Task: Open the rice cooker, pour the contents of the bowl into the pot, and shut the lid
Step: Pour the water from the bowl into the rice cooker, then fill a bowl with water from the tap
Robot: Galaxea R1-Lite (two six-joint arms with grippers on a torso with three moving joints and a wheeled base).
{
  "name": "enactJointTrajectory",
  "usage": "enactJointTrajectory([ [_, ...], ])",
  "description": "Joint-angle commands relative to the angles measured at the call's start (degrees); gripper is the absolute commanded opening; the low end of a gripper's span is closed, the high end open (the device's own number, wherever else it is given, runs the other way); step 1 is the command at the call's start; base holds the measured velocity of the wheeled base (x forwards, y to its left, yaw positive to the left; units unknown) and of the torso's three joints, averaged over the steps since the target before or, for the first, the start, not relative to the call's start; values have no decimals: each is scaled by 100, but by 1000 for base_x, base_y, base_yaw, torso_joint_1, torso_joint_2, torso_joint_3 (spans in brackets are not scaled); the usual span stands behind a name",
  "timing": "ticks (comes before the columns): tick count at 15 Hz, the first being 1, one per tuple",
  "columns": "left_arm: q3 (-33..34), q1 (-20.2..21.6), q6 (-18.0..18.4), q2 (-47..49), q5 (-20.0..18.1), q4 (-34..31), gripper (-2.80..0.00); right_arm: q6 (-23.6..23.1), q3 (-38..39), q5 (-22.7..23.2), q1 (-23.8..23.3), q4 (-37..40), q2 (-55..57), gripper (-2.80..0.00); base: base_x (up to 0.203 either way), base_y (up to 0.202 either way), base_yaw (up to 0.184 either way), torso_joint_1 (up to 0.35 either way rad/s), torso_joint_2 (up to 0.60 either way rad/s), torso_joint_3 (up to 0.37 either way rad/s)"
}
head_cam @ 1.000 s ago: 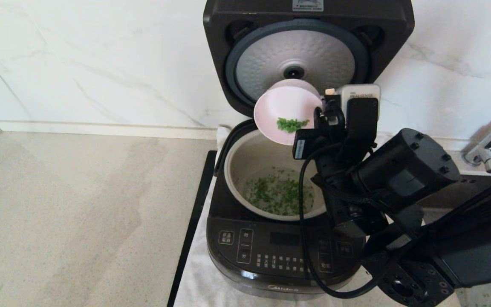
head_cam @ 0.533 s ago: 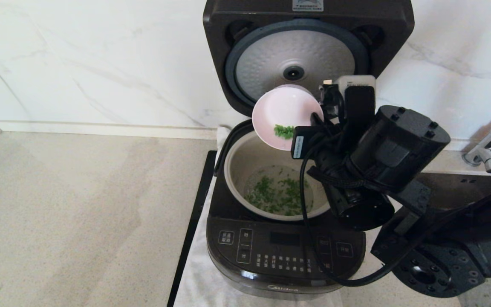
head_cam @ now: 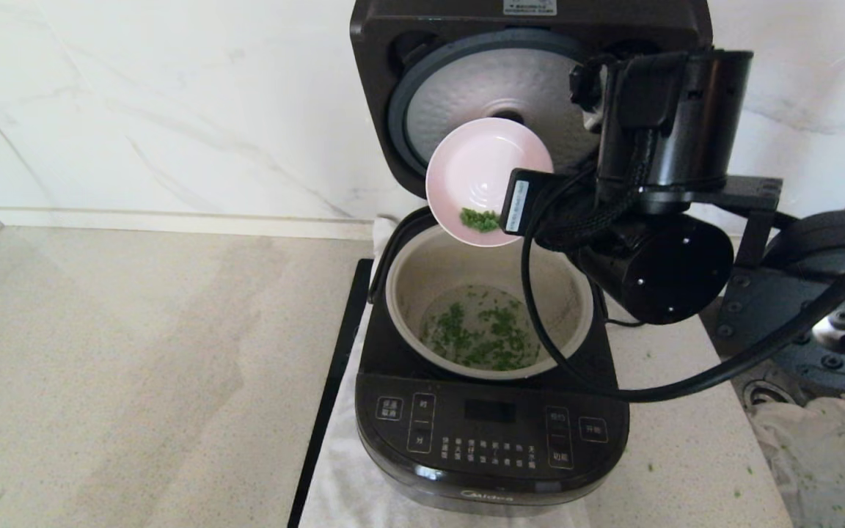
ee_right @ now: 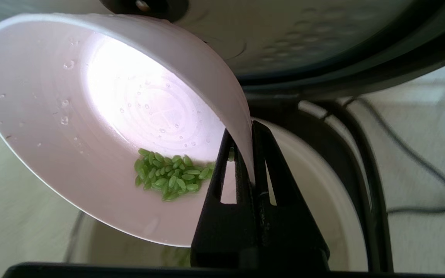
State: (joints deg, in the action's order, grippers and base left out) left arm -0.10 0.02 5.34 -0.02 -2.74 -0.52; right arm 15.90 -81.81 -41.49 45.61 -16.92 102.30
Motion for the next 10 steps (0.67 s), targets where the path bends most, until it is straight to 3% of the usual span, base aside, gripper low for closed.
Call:
enactJointTrajectory([
  [1,1,-2,2,-6,2,0,-280,299,-584,69,25,1136,-102,-280,0,0,0,0,0,0],
  [5,1,1,2,-6,-3,0,-280,1060,-625,656,23,2649,-529,-280,0,0,0,0,0,0],
  [7,1,6,2,-6,1,0,-280,1451,-585,1403,-166,3789,-956,-280,0,0,0,0,0,0],
  [10,1,-2,2,-6,2,0,-280,1771,-517,2548,-980,5009,-1599,-280,0,0,0,0,0,0],
])
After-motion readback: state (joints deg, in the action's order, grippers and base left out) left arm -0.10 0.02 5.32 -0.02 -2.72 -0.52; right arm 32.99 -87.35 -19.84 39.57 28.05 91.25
